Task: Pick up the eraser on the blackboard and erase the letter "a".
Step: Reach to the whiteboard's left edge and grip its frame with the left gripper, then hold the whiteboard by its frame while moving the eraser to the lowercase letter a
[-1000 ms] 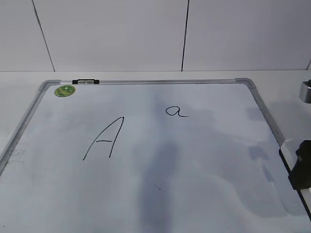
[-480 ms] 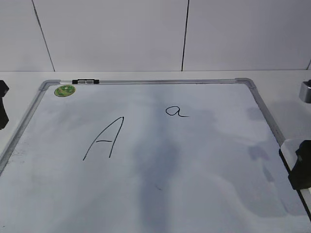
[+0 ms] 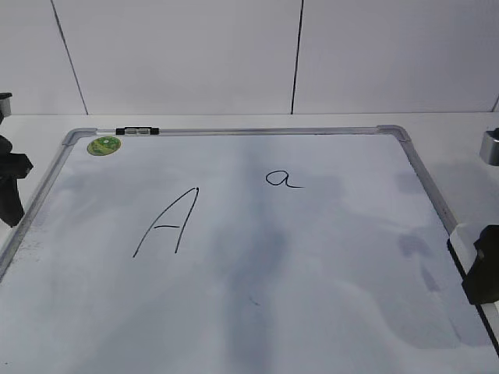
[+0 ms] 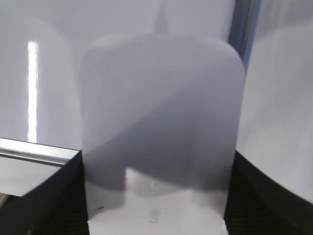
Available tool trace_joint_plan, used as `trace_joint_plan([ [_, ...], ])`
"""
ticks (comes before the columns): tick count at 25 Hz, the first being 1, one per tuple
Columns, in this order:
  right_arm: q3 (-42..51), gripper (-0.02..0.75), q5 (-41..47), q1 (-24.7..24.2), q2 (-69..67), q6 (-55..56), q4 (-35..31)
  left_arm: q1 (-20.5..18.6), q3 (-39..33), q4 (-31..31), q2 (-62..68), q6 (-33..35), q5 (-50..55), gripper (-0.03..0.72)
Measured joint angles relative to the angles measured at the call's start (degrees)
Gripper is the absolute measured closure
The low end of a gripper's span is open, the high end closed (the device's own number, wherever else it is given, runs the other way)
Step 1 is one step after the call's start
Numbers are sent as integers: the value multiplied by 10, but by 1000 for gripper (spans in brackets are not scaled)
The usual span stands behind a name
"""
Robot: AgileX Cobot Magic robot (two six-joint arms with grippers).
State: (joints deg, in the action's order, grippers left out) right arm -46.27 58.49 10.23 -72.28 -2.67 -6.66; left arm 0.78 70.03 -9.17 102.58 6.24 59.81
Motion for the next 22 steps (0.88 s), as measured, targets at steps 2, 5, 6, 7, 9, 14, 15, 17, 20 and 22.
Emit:
trace_joint_plan([
  [2, 0, 213, 0, 0, 0, 0, -1, -6, 7, 0, 10, 4, 0, 367],
  [5, 0, 213, 0, 0, 0, 0, -1, -21, 16, 0, 19, 17, 1, 367],
  [6, 0, 213, 0, 0, 0, 0, -1, -25, 16, -2, 20, 24, 1, 368],
  [7, 0, 213, 0, 0, 0, 0, -1, -29, 17, -5, 20, 29, 1, 369],
  [9, 0, 213, 0, 0, 0, 0, -1, -34, 17, -10, 21, 37, 1, 369],
  [14, 0, 213, -3, 0, 0, 0, -3, -37, 19, -41, 48, 65, 3, 369],
  [15, 0, 213, -4, 0, 0, 0, -4, -37, 19, -47, 52, 67, 3, 369],
  [17, 0, 213, -5, 0, 0, 0, -4, -37, 19, -52, 59, 71, 3, 371],
  [20, 0, 213, -10, 0, 0, 0, -5, -37, 21, -52, 60, 78, 0, 374],
  [22, 0, 213, -10, 0, 0, 0, -7, -38, 25, -52, 60, 83, -2, 375],
])
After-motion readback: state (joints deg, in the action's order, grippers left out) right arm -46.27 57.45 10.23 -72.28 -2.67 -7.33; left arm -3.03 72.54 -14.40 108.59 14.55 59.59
